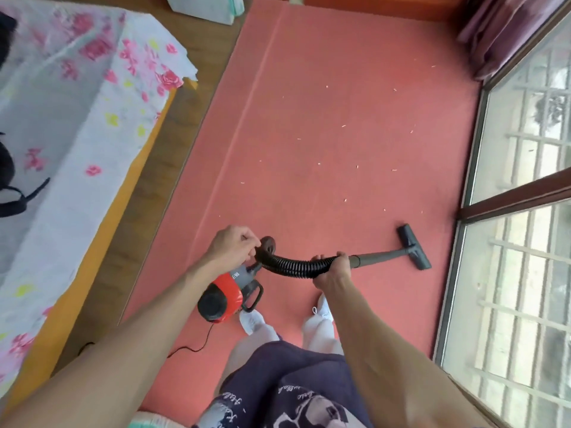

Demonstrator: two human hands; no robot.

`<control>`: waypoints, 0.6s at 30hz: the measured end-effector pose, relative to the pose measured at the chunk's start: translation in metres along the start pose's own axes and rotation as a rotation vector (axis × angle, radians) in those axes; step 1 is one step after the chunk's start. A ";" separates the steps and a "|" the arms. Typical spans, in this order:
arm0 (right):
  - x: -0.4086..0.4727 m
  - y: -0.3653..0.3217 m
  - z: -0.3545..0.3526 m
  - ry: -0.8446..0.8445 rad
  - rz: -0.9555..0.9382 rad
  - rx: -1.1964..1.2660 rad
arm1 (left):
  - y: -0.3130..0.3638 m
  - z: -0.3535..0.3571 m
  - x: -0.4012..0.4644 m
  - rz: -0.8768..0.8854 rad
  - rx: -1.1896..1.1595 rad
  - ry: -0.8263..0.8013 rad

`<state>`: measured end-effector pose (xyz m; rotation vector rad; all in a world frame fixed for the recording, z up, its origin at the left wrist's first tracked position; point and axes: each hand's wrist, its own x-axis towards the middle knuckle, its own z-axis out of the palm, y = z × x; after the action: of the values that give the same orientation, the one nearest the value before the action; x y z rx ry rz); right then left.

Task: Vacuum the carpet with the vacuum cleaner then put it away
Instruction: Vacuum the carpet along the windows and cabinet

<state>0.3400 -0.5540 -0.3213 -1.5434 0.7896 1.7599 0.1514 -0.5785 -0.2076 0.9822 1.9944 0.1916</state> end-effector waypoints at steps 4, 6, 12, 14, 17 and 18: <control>-0.017 0.065 0.006 0.051 0.058 -0.102 | -0.038 -0.022 0.003 -0.037 -0.044 0.017; -0.026 0.098 0.014 0.085 0.078 -0.157 | -0.060 -0.035 0.003 -0.059 -0.071 0.015; -0.037 0.185 0.034 0.074 0.113 -0.332 | -0.136 -0.087 0.002 -0.120 -0.161 0.023; -0.038 0.211 0.038 0.089 0.105 -0.395 | -0.161 -0.103 0.003 -0.136 -0.191 0.030; -0.038 0.245 0.043 0.099 0.061 -0.494 | -0.192 -0.116 0.003 -0.139 -0.231 0.026; -0.037 0.255 0.043 0.106 0.044 -0.534 | -0.201 -0.119 0.003 -0.138 -0.245 0.020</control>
<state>0.1138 -0.6758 -0.2747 -1.9841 0.4164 2.0435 -0.0543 -0.6858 -0.2324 0.6878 1.9929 0.3611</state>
